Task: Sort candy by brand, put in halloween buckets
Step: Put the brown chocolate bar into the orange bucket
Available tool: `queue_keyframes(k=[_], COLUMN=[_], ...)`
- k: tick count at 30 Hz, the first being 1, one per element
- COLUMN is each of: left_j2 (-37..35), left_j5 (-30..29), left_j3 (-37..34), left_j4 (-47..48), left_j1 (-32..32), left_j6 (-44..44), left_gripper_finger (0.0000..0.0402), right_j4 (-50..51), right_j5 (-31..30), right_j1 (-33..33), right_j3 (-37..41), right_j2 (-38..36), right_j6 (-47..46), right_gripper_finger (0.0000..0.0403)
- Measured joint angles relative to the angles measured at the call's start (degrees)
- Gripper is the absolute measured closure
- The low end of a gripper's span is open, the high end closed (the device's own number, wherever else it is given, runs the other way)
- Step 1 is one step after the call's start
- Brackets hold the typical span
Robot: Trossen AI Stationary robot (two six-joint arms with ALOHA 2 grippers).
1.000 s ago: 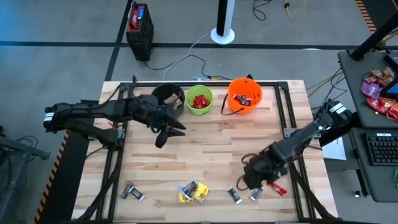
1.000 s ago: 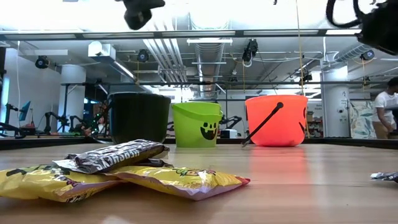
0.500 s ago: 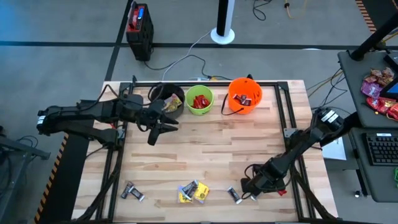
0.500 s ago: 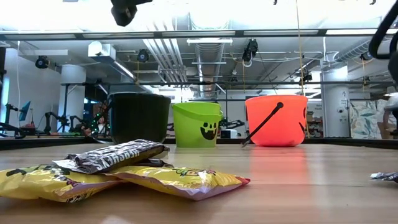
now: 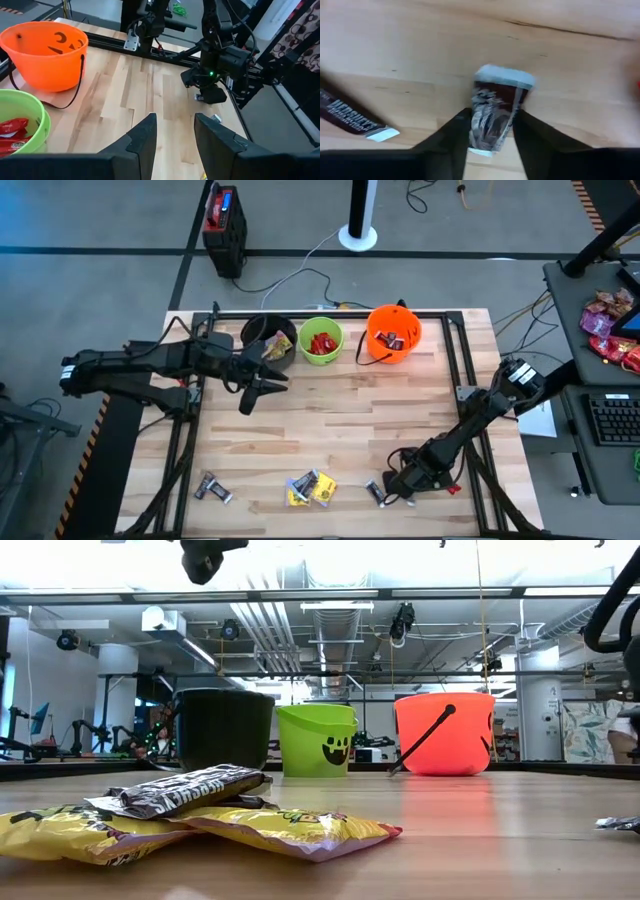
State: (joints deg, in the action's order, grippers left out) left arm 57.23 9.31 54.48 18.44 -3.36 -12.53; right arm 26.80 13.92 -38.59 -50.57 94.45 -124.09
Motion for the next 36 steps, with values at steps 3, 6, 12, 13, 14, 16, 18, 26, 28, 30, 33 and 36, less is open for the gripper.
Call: queue_keyframes(k=[3, 6, 12, 13, 14, 16, 18, 26, 28, 30, 33, 36], left_j2=[0.3, 0.5, 0.5, 0.5, 0.5, 0.5, 0.5, 0.5, 0.5, 0.5, 0.5, 0.4], left_j5=[-1.3, -1.4, -1.4, -1.4, -1.4, -1.4, -1.5, -1.4, -1.4, -1.4, -1.3, -1.3], left_j3=[0.0, 0.0, 0.0, 0.0, 0.0, 0.0, 0.0, 0.1, 0.1, 0.1, 0.1, 0.1], left_j4=[0.0, 0.0, 0.0, 0.0, 0.0, 0.0, -0.2, -2.2, -2.2, -1.7, 0.0, 2.9], left_j1=[0.0, 0.0, 0.0, 0.0, 0.0, 0.0, 0.0, 0.0, 0.0, 0.0, 0.0, 0.3], left_j6=[0.0, 0.4, 0.7, 0.7, 0.9, 1.1, 1.1, -2.7, -5.3, -8.9, -15.8, -22.3], left_gripper_finger=[0.0287, 0.0287, 0.0287, 0.0287, 0.0287, 0.0287, 0.0287, 0.0286, 0.0286, 0.0286, 0.0286, 0.0286], right_j4=[-0.7, -1.2, -0.4, -0.1, 0.6, 0.9, 0.6, 0.3, 1.8, 7.9, 22.6, 36.8], right_j5=[-1.4, -2.6, -6.3, -8.2, -10.2, -13.8, -19.0, -40.4, -40.0, -39.1, -37.9, -34.1], right_j1=[0.0, 0.2, 0.6, 0.8, 1.2, 2.1, 3.6, 25.6, 34.0, 42.7, 55.6, 67.4], right_j3=[0.0, -0.1, 0.1, 0.2, 0.3, 0.4, 0.3, -6.3, -10.2, -15.7, -25.0, -33.0], right_j2=[-0.1, 0.1, -1.8, -2.6, -3.3, -5.2, -8.4, -22.4, -24.4, -25.0, -23.9, -20.1], right_j6=[1.5, 3.1, 5.5, 5.6, 5.6, 6.0, 7.6, 42.5, 55.5, 64.8, 74.7, 80.8], right_gripper_finger=[0.0323, 0.0361, 0.0373, 0.0374, 0.0374, 0.0374, 0.0375, 0.0375, 0.0375, 0.0375, 0.0375, 0.0375])
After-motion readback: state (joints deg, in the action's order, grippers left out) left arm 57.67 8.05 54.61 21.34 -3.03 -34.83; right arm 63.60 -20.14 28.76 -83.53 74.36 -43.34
